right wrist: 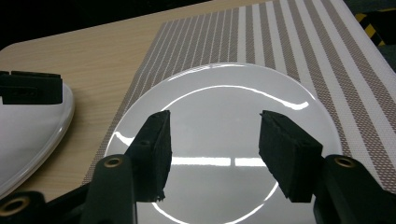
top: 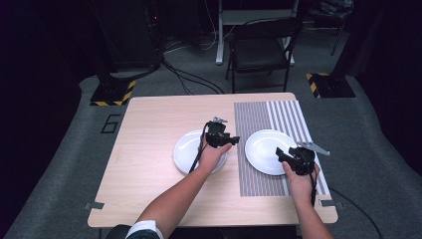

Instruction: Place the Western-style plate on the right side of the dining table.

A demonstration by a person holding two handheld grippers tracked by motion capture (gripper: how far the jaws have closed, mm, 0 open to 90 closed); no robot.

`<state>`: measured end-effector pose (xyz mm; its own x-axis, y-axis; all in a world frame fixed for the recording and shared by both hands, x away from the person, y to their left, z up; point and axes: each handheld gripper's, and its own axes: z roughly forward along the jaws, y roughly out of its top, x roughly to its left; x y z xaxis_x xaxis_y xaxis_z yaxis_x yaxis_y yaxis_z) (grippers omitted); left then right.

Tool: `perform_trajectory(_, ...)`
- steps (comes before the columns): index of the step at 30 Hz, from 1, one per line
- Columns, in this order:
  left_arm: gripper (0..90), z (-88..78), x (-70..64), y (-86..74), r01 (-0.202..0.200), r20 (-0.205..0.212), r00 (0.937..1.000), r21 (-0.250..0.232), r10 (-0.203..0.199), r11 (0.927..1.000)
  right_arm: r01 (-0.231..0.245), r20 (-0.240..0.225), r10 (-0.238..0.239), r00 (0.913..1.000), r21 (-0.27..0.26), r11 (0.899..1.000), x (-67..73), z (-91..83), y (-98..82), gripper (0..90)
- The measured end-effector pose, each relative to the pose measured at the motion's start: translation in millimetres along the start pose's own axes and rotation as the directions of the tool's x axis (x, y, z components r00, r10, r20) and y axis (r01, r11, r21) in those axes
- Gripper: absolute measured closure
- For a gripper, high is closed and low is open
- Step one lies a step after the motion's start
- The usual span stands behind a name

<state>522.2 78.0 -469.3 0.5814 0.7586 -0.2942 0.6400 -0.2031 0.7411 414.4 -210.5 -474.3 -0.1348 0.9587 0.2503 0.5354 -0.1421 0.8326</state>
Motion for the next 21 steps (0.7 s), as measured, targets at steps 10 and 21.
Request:
perform_trajectory(10,48.5,-30.1,27.1,-4.1,0.009,-0.039,0.9992,-0.028,-0.010,0.9996,0.052,-0.041,-0.051,0.9978,0.010,0.999,21.0,1.3,-2.8,43.2)
perform_trajectory(21,48.1,-59.4,55.0,-15.3,0.073,-0.087,0.9931,-0.074,-0.079,0.9946,0.101,-0.095,-0.098,0.9906,0.024,0.995,44.5,3.9,-4.6,43.2)
